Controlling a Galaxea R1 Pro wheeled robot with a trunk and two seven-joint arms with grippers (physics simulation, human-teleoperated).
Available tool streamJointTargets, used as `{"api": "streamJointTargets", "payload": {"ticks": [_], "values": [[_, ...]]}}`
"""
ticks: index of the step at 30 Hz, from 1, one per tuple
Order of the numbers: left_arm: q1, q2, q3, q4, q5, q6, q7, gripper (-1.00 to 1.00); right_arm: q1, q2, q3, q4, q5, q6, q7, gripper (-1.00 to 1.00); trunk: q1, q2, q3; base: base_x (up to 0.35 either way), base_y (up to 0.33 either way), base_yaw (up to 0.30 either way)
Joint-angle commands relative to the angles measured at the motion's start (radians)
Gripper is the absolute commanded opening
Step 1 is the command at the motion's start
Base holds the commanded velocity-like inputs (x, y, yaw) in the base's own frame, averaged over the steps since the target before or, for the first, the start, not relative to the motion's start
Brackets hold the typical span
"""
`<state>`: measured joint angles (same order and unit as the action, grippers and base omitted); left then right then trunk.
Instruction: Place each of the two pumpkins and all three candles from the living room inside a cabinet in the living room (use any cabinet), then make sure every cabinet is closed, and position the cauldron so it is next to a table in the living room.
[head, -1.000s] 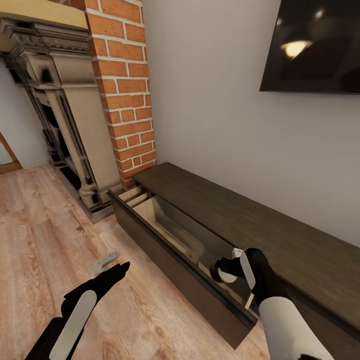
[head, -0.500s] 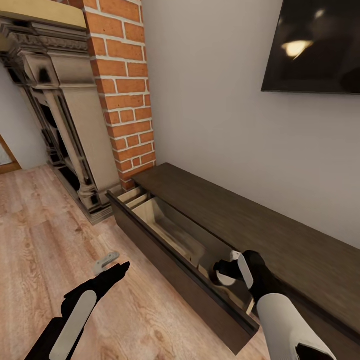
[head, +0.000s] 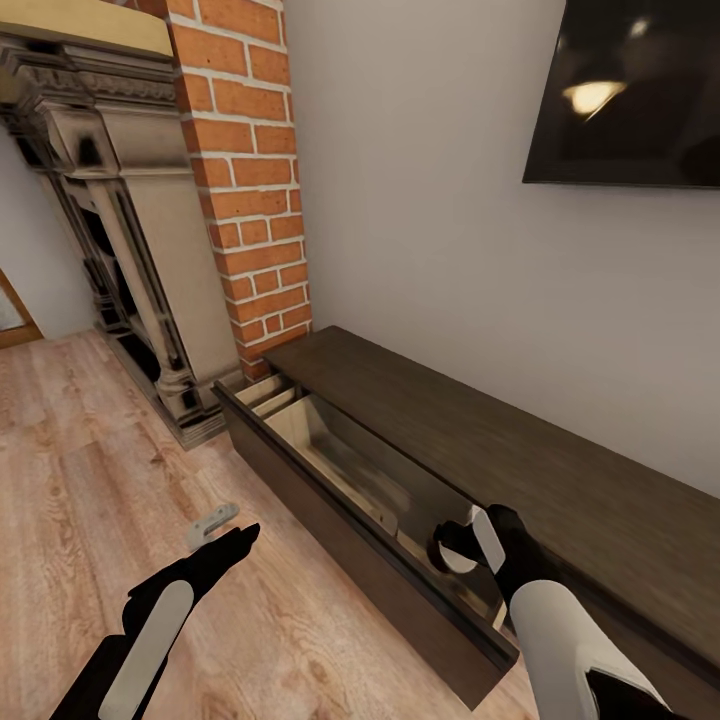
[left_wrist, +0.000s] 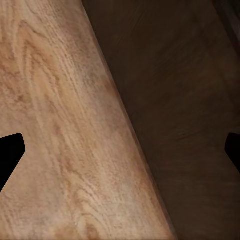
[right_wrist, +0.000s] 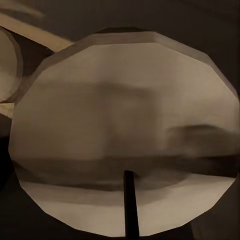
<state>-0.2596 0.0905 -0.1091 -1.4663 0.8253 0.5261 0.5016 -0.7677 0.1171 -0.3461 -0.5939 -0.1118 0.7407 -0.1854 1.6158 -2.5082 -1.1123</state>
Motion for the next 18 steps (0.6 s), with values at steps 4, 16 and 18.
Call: {"api": "streamJointTargets", "payload": {"ticks": [4,16,18], "values": [[0.0,0.0,0.0,0.0,0.0,0.0,0.0,1.0,-0.001,-0.005,0.001,-0.003,0.026,-0.002,-0.004,-1.0,0.0,0.0,0.0,0.123,0.087,0.0],[0.0,0.0,0.0,0.0,-0.001,0.0,0.0,1.0,-0.003,-0.005,0.001,0.034,0.026,-0.014,-0.006,-1.0,0.0,0.0,0.0,0.034,0.026,0.0],[0.0,0.0,-0.001,0.0,0.0,0.0,0.0,1.0,-0.003,-0.005,0.001,0.056,0.026,-0.045,-0.006,-1.0,0.0,0.0,0.0,0.0,0.0,0.0]]}}
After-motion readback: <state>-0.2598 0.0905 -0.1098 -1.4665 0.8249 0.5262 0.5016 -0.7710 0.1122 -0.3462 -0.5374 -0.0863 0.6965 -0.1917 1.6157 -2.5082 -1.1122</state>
